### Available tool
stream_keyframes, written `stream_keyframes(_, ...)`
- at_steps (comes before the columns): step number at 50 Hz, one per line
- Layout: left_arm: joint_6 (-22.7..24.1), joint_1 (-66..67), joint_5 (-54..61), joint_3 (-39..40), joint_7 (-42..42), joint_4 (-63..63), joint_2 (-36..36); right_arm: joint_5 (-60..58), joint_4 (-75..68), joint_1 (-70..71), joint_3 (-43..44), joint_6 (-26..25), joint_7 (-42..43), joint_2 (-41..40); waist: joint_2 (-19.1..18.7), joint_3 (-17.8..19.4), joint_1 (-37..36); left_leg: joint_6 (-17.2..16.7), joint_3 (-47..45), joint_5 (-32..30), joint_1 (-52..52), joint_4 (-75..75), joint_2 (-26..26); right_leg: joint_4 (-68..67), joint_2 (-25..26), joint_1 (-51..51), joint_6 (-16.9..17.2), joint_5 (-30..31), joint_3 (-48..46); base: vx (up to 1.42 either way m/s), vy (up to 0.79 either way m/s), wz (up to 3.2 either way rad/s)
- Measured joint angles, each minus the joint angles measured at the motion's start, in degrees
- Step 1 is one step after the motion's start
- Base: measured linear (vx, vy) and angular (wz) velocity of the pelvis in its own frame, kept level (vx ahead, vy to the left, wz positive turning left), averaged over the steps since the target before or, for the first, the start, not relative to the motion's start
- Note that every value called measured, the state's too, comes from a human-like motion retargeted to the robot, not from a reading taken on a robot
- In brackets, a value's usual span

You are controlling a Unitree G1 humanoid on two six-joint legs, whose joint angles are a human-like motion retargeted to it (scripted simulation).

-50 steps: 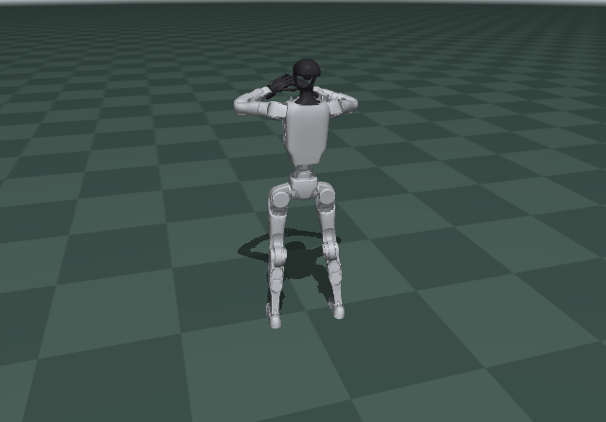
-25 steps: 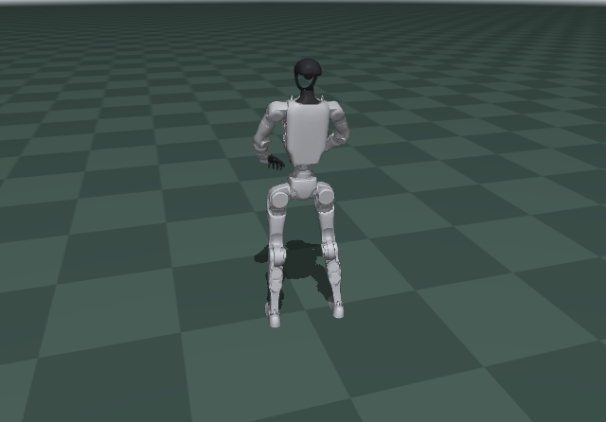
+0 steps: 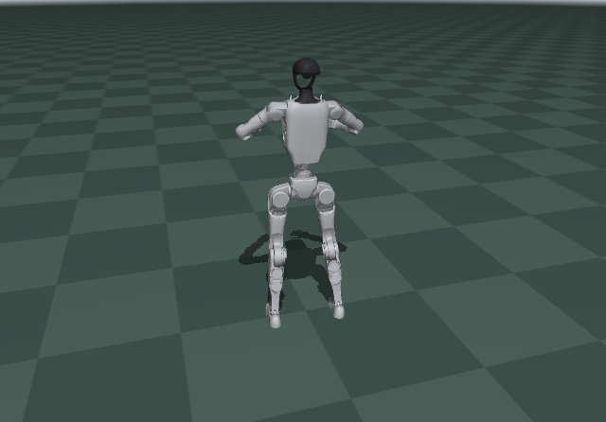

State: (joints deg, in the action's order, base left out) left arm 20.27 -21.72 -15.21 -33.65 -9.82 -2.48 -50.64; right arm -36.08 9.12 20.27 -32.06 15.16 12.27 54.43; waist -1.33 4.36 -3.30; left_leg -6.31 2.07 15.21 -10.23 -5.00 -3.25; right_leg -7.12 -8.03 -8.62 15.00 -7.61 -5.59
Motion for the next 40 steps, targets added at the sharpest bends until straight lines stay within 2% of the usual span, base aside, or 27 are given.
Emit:
stream_keyframes(5, 0.0, 9.4, 14.9, 14.2, 5.0, -13.9, -8.3, 11.2, 12.4, -7.8, 13.4, 0.3, -4.5, 6.8, -0.1, -0.7, -0.2, -0.6, -0.7, 0.0, 0.1, 0.3, -0.6, 1.3, 0.7, 0.0, 0.0, 0.8, 0.5, 0.0, 0.0, 0.0)
stream_keyframes(8, -0.2, 13.2, 21.8, 24.2, 5.0, -18.7, -12.5, 17.2, 16.7, -10.7, 23.3, -0.5, -5.3, 10.3, -0.2, 0.3, 0.1, -1.1, -0.7, 0.1, 0.7, 0.0, -0.9, 0.9, 0.9, 0.6, 0.0, 0.8, 0.4, 0.0, 0.0, 0.0)
stream_keyframes(10, 0.1, 18.6, 24.7, 31.5, 4.3, -22.3, -15.7, 19.6, 19.8, -14.9, 30.3, -1.1, -5.3, 13.0, -0.4, -0.7, -0.4, -1.4, -1.3, 0.0, 0.8, 0.3, -1.3, 2.0, 1.4, 0.7, 0.0, 1.5, 0.9, 0.0, 0.0, 0.0)
stream_keyframes(12, -0.1, 19.8, 26.8, 37.6, 4.3, -22.9, -19.1, 21.5, 20.3, -15.3, 36.4, -1.8, -6.0, 16.6, -0.5, 0.1, 0.0, -1.6, -1.1, 0.0, 1.2, 0.0, -1.4, 1.3, 1.5, 1.1, 0.0, 1.3, 0.6, 0.0, 0.0, 0.0)
stream_keyframes(14, -0.2, 24.1, 28.9, 44.0, 4.9, -24.2, -22.7, 24.3, 21.4, -18.2, 42.4, -2.3, -7.2, 20.4, -0.6, -0.7, -0.4, -2.0, -1.5, -0.1, 1.5, 0.0, -1.8, 1.8, 1.9, 1.4, 0.0, 1.7, 0.9, 0.0, 0.0, 0.0)
stream_keyframes(20, -0.2, 32.6, 36.2, 58.6, 9.0, -22.4, -32.7, 35.5, 19.5, -23.8, 56.0, -2.9, -11.6, 31.3, -0.9, -0.8, 0.0, -2.9, -1.2, -0.2, 2.2, -0.3, -2.3, 1.5, 2.3, 2.0, 0.0, 1.9, 0.4, 0.0, 0.0, 0.0)
stream_keyframes(24, 0.2, 41.6, 37.6, 68.3, 10.7, -19.8, -37.1, 36.5, 16.7, -30.6, 64.7, -3.0, -13.1, 37.1, -1.2, -1.5, -0.1, -3.4, -1.3, -0.4, 2.7, -0.3, -2.6, 1.6, 2.7, 2.3, 0.0, 2.2, 0.3, 0.0, 0.0, 0.0)
stream_keyframes(28, 0.3, 51.0, 36.3, 77.8, 11.4, -17.2, -39.3, 34.7, 13.9, -37.8, 72.2, -3.2, -13.9, 40.7, -1.5, -2.1, 0.1, -3.7, -1.3, -0.5, 3.0, -0.4, -2.9, 1.7, 3.0, 2.6, 0.0, 2.4, 0.2, 0.0, 0.0, 0.0)
stream_keyframes(33, 0.2, 60.7, 34.7, 88.3, 11.7, -16.4, -38.6, 33.9, 12.7, -45.3, 79.7, -3.4, -14.7, 41.3, -1.4, -1.9, 0.4, -3.9, -1.3, -0.5, 3.2, -0.4, -3.0, 1.8, 3.1, 2.7, 0.0, 2.5, 0.1, 0.0, 0.0, 0.0)
stream_keyframes(40, 0.0, 66.7, 33.3, 95.7, 12.1, -18.6, -36.4, 32.7, 13.8, -51.8, 86.9, -3.5, -15.5, 39.2, -1.1, -1.2, 0.5, -3.8, -1.2, -0.5, 3.3, -0.4, -2.9, 1.9, 3.0, 2.7, 0.0, 2.5, 0.0, 0.0, 0.0, 0.0)
